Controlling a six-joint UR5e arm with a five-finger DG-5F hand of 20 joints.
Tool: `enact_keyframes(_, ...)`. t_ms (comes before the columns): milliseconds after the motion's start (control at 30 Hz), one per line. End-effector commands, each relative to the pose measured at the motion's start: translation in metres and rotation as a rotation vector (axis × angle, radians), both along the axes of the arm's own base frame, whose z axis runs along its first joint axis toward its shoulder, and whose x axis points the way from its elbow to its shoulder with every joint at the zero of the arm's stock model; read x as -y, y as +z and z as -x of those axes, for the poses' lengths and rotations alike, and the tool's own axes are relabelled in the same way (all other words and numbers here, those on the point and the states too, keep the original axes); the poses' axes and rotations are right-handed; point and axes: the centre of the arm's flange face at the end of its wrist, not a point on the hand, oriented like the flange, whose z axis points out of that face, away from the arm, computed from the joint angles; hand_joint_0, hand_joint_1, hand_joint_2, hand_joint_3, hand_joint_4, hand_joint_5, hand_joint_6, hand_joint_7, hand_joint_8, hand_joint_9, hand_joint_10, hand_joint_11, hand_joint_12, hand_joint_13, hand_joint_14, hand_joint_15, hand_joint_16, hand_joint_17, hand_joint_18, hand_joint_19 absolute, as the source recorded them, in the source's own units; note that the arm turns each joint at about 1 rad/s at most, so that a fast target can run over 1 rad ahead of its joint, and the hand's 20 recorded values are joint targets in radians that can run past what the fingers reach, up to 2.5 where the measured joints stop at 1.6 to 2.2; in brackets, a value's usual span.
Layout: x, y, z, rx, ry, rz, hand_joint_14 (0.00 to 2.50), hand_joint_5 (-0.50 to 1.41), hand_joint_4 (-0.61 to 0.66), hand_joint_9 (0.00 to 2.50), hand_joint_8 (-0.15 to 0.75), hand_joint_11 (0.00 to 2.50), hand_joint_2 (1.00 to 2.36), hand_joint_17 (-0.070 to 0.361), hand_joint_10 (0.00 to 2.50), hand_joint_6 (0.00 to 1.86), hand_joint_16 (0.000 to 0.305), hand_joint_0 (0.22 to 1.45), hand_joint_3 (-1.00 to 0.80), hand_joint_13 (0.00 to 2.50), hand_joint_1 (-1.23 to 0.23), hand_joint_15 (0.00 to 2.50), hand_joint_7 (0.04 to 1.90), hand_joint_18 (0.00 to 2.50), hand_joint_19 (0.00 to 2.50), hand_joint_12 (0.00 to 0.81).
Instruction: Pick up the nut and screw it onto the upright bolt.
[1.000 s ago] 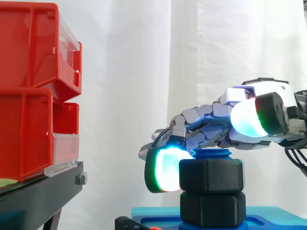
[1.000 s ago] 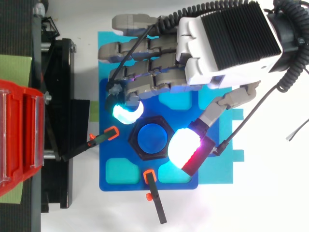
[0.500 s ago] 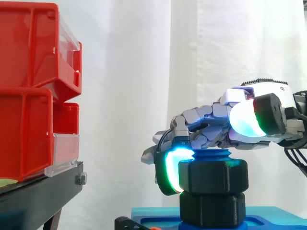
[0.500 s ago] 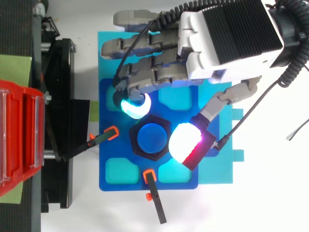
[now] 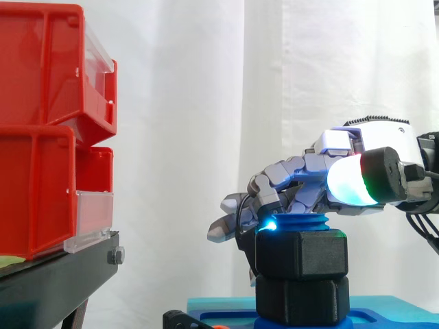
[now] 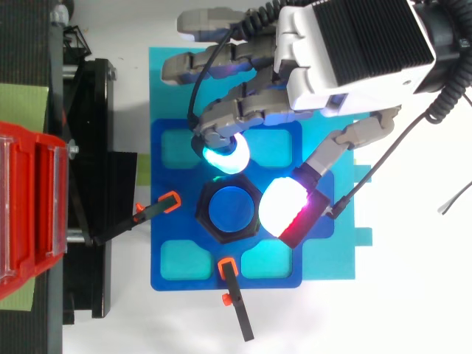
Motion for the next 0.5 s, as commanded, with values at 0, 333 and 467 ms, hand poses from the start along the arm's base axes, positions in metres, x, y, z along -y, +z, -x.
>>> enact_keyframes(0,0.0013,0.0,0.0002,0.001,-0.002,0.0,0.0,0.01,0.17,0.87,0.221,0.0,1.0,0.067,0.0,0.5,0.03,0.48,-0.5,0.37,-0.27,0.0,1.28,0.02,0.0,0.265)
enact_keyframes(333,0.0036,0.001,-0.0001,0.005,-0.005,-0.003,0.0,-0.16,0.19,0.6,0.225,0.0,1.0,0.089,0.0,0.5,0.04,0.46,-0.5,0.23,-0.24,0.0,0.71,0.0,0.0,0.307)
enact_keyframes(467,0.0036,0.001,-0.0001,0.005,-0.005,-0.003,0.0,-0.17,0.19,0.54,0.222,0.0,1.0,0.094,0.0,0.5,0.042,0.45,-0.5,0.2,-0.23,0.0,0.67,0.0,0.0,0.315)
